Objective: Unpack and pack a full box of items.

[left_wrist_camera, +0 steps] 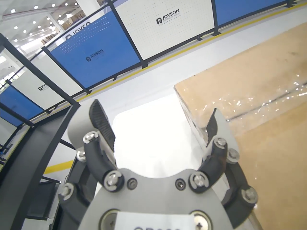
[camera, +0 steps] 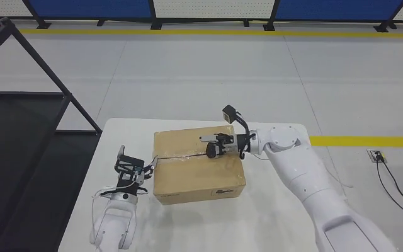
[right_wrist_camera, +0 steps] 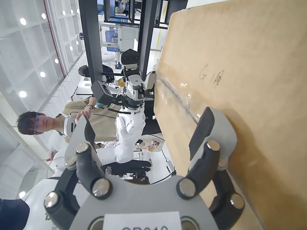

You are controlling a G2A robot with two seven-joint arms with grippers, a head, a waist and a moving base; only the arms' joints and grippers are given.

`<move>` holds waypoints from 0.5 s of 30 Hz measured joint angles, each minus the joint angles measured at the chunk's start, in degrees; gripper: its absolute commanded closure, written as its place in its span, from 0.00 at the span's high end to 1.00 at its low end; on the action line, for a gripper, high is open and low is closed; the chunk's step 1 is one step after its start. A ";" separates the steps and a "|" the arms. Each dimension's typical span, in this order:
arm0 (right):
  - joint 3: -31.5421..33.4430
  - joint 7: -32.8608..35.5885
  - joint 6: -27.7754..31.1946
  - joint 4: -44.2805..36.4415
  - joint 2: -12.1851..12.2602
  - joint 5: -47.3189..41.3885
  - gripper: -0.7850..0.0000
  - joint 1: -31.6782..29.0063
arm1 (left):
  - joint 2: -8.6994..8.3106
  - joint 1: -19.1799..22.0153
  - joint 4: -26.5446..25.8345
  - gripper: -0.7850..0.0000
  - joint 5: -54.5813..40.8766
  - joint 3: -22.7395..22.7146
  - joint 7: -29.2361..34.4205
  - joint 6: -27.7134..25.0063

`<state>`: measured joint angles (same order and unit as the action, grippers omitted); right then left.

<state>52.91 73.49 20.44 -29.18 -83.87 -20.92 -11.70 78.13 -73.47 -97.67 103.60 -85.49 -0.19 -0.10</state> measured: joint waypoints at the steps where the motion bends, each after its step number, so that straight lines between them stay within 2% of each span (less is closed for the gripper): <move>1: -0.07 -0.08 0.17 -0.09 -0.10 -0.03 1.00 0.08 | -0.05 -0.21 0.04 1.00 -0.04 -0.16 -0.06 -0.08; 8: -0.11 -1.08 0.84 -1.97 -0.90 -1.98 1.00 0.08 | -0.14 -0.43 0.59 1.00 -0.35 -0.10 -0.47 0.22; 15: -0.12 -5.04 3.14 -4.64 -1.41 -1.63 1.00 0.07 | -0.19 -1.09 -0.43 1.00 -1.23 -0.14 -0.79 0.75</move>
<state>52.79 68.46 23.57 -33.81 -85.27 -22.54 -11.63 77.95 -74.56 -98.10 102.36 -85.63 -0.97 0.65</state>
